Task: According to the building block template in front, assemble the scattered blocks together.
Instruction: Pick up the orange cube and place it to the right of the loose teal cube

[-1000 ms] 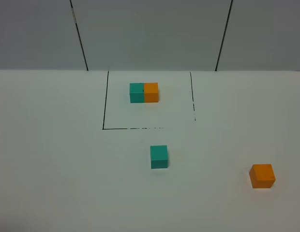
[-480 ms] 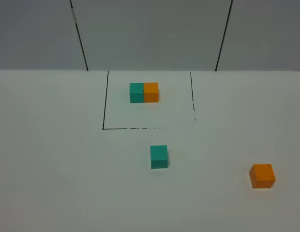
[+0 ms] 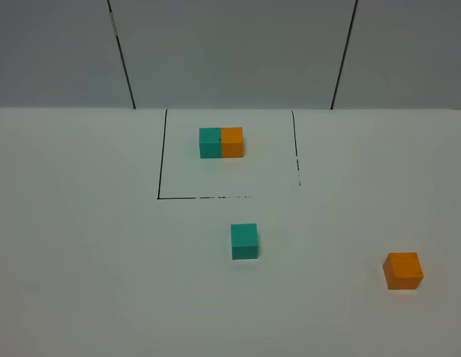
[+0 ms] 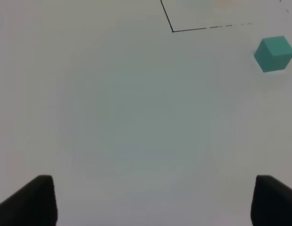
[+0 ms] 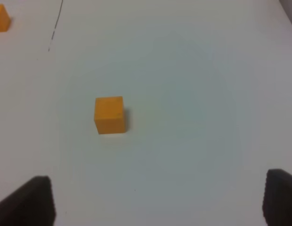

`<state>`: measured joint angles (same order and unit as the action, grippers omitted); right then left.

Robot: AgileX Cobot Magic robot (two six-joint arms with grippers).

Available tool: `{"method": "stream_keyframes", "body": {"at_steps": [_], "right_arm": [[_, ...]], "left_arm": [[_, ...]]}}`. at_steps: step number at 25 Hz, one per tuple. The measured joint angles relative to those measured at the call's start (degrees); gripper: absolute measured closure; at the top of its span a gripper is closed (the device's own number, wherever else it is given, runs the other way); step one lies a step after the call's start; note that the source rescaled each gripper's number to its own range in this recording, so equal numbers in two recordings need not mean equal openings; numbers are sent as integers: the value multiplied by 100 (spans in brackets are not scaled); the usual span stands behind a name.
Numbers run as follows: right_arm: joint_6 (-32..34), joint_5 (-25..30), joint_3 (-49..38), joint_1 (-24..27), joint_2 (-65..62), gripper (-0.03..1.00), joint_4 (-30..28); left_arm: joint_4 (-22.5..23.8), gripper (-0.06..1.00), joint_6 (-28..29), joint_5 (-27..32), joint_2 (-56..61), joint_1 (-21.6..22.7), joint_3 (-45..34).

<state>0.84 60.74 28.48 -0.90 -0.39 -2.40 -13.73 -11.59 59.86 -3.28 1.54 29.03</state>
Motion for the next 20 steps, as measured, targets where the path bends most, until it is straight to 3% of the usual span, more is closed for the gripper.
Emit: {"method": "stream_keyframes", "body": {"at_steps": [6,20], "right_arm": [[0,0,0,0,0,21,0],[0,0,0,0,0,21,0]], "left_arm": [[-11,35,-14,0,0,0,-4],[-17,54,-19,0,0,0,-4]]}}
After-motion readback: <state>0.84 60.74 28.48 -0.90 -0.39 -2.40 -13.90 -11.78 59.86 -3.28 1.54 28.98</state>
